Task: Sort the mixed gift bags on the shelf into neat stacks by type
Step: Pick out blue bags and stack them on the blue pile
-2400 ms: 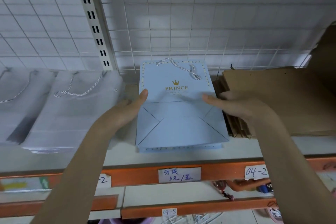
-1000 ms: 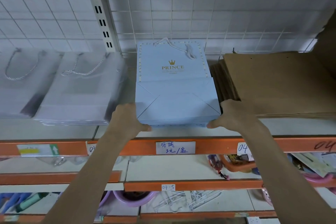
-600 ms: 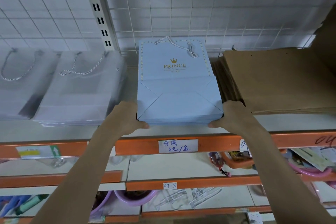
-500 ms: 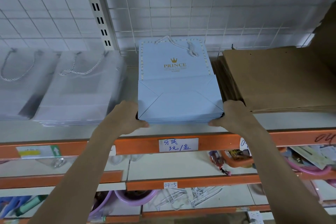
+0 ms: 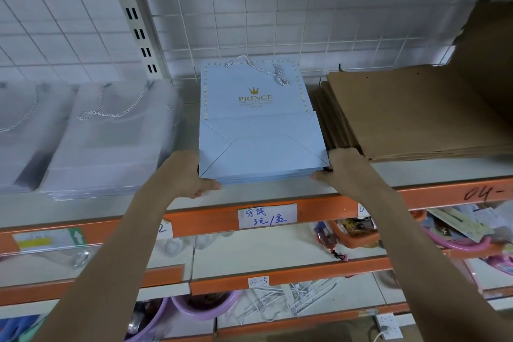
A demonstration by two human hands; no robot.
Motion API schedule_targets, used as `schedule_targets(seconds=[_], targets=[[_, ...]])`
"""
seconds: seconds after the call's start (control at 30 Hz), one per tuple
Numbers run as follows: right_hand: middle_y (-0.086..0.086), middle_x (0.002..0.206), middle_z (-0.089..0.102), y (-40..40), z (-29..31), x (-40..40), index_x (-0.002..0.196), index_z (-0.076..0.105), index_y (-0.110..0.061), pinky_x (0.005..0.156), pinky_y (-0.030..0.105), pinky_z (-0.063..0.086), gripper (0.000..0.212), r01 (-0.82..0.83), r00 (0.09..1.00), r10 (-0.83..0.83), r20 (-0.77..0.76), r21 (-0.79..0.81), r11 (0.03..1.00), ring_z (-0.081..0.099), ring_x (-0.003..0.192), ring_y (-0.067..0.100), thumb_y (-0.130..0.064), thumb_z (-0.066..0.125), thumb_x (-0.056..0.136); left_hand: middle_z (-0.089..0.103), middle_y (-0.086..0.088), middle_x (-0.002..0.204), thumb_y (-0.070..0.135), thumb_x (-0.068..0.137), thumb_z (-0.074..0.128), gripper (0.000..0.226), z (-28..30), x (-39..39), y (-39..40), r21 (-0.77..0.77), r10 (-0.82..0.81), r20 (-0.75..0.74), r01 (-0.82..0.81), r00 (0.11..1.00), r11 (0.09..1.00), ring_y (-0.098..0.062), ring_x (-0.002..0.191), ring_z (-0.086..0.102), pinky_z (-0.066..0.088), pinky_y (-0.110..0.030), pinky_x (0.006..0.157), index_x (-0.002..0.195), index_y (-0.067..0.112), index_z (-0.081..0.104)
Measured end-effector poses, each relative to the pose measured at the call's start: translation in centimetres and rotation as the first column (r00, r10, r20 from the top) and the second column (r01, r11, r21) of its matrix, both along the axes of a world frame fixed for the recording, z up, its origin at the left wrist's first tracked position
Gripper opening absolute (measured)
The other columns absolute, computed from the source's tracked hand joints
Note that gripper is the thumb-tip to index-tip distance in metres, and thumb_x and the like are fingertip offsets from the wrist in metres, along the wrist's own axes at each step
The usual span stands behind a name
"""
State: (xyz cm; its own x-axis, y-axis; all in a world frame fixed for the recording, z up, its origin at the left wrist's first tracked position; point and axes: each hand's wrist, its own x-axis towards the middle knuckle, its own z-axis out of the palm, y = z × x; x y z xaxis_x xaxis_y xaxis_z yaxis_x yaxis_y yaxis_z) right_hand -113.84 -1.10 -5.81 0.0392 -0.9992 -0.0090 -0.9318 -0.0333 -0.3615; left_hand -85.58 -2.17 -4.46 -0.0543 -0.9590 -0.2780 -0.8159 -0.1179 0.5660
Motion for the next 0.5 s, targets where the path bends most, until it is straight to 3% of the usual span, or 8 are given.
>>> schedule_targets(seconds=[0.1,0.23,0.3,0.4,0.5], targets=[[0.005,0.063,0.051,-0.4,0.7,0.2,0.065,0.045,-0.01,0.05,0.024,0.039,0.034,0.062,0.996,-0.069,0.062,0.098,0.993,0.052,0.06,0.02,-0.025,0.072,0.076,0.07,-0.017,0.075,0.012,0.069,0.08,0.024,0.8,-0.3,-0.3,0.059,0.032,-0.024,-0.03,0.999,0.998,-0.024,0.06,0.063,0.059,-0.032,0.068,0.082,0.002,0.063],[0.002,0.066,0.049,-0.6,1.9,0.7,0.065,0.043,-0.011,0.047,0.02,0.033,0.029,0.082,0.997,-0.081,-0.012,0.198,0.977,0.052,0.066,0.019,-0.016,0.07,0.074,0.07,-0.019,0.08,0.008,0.064,0.083,0.031,1.1,0.0,-0.5,0.136,0.077,-0.029,-0.073,0.997,0.988,-0.029,0.072,0.069,0.058,-0.04,0.078,0.086,-0.004,0.064],[0.005,0.07,0.054,-0.6,2.4,0.7,0.073,0.051,-0.007,0.047,0.02,0.034,0.019,0.103,0.995,-0.097,-0.035,0.233,0.967,0.053,0.065,0.019,-0.011,0.07,0.072,0.069,-0.014,0.079,0.01,0.063,0.084,0.032,1.3,0.3,-0.3,0.193,0.069,-0.028,-0.062,0.997,0.979,-0.025,0.074,0.07,0.058,-0.035,0.078,0.083,-0.006,0.065],[0.009,0.074,0.062,-0.6,3.1,0.7,0.084,0.057,-0.004,0.052,0.023,0.038,0.019,0.102,0.995,-0.098,-0.026,0.256,0.961,0.057,0.063,0.019,-0.012,0.071,0.074,0.066,-0.006,0.074,0.019,0.065,0.084,0.031,1.9,0.3,0.4,0.184,0.066,0.01,-0.067,0.998,0.981,-0.014,0.062,0.066,0.052,-0.018,0.056,0.08,0.0,0.065],[0.005,0.058,0.052,-0.9,3.4,1.3,0.069,0.05,-0.007,0.046,0.022,0.032,0.019,0.124,0.992,-0.113,-0.057,0.231,0.965,0.048,0.051,0.016,-0.008,0.069,0.074,0.062,-0.007,0.062,0.021,0.067,0.082,0.029,2.3,-0.5,0.6,0.074,0.062,0.057,-0.066,0.996,0.995,-0.012,0.049,0.058,0.044,-0.014,0.044,0.076,0.005,0.06]])
